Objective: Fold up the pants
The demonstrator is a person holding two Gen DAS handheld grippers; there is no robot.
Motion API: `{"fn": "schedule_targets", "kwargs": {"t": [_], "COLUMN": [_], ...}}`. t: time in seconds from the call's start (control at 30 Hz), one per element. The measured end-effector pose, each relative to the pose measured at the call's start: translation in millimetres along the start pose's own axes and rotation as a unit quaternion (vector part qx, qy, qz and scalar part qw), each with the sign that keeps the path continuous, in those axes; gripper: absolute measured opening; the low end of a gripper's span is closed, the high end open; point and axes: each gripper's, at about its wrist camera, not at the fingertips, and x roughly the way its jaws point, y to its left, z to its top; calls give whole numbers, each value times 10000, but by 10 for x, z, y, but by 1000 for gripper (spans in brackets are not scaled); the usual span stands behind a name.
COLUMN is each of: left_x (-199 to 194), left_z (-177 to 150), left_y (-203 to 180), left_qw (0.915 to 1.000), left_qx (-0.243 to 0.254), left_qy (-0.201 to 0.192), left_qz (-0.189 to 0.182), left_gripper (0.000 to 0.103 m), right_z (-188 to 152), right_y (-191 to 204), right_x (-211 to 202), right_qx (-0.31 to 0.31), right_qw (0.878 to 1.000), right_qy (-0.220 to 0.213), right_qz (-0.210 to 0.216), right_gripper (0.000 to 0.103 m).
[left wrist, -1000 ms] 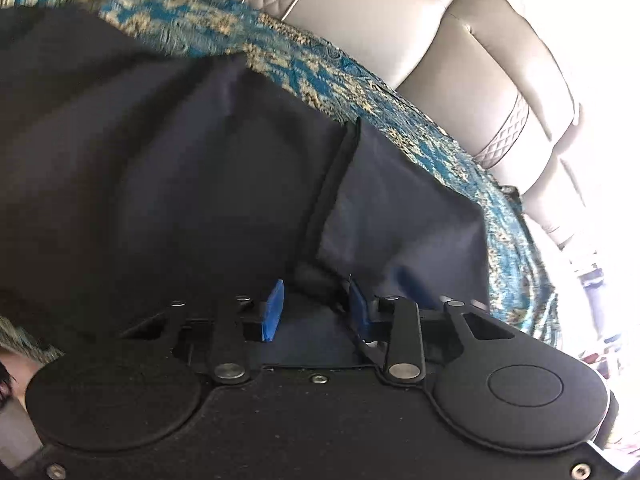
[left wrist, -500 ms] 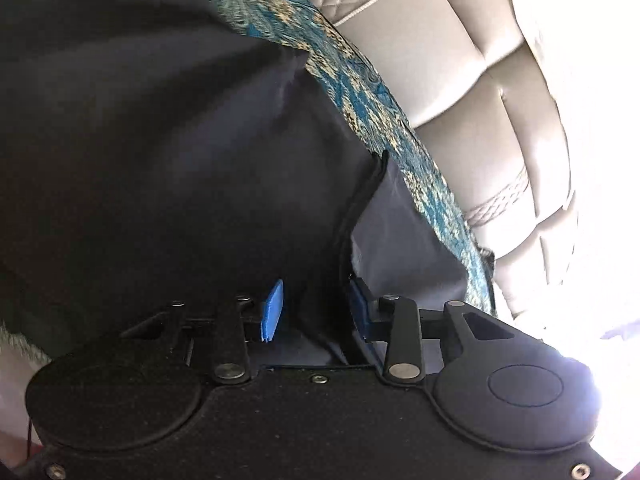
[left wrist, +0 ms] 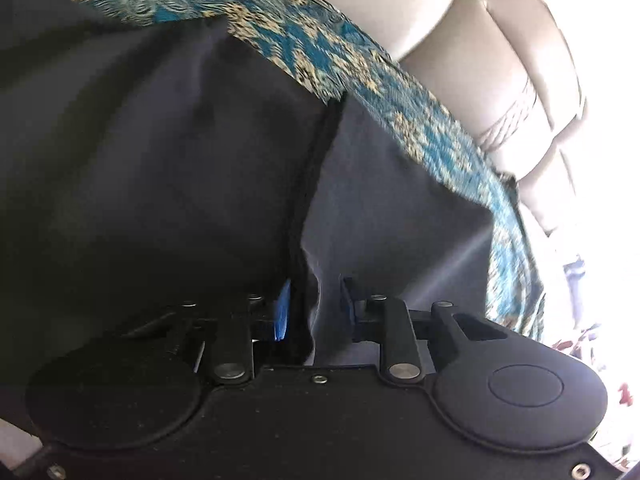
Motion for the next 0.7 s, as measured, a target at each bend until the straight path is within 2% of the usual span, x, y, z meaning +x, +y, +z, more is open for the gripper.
{"fn": "schedule_targets", "kwargs": {"t": [0.07,0.2,0.23,0.27,0.3,0.33,0.4,0.43,0.47,0.5,0.53,0.57,0.63,0.7], "left_x": [11,32,33,23,25,23,1,-14,-36,-68,-106,-154,-262,-350], "left_z": [-16,-11,-22,-39,-69,-107,-181,-198,-201,-188,-167,-142,-77,-4], "left_y": [-14,27,15,10,-39,-68,-145,-190,-211,-235,-252,-280,-328,-385], "left_qw": [10000,9997,9997,9998,9998,9993,9981,9975,9974,9975,9974,9971,9959,9948], "left_qx": [39,-207,-194,-147,-31,74,207,262,254,197,157,147,193,240], "left_qy": [-11,-35,-60,-82,-158,-209,-425,-491,-531,-588,-642,-718,-874,-991], "left_qz": [14,-151,-120,-68,126,304,402,431,422,345,283,221,104,41], "left_gripper": [27,33,31,23,12,7,7,7,7,7,7,7,7,7], "right_z": [-10,-41,-40,-43,-46,-48,-59,-70,-89,-119,-147,-180,-254,-339], "right_y": [-24,-65,-53,-41,-38,-29,-23,-12,4,24,39,44,-12,-123], "right_x": [0,1,-9,-17,-15,-17,-20,-31,-54,-95,-128,-175,-289,-388], "right_qx": [35,48,23,13,12,16,36,17,-26,-98,-152,-177,-16,348], "right_qw": [10000,9999,9999,9999,9999,9999,9999,9999,9996,9987,9971,9950,9910,9850], "right_qy": [-25,-41,-50,-54,-62,-74,-98,-141,-214,-315,-386,-463,-503,-345], "right_qz": [23,97,105,110,109,102,83,-9,-189,-397,-631,-862,-1237,-1655], "right_gripper": [3,3,3,3,3,3,4,16,43,53,74,80,83,83]}}
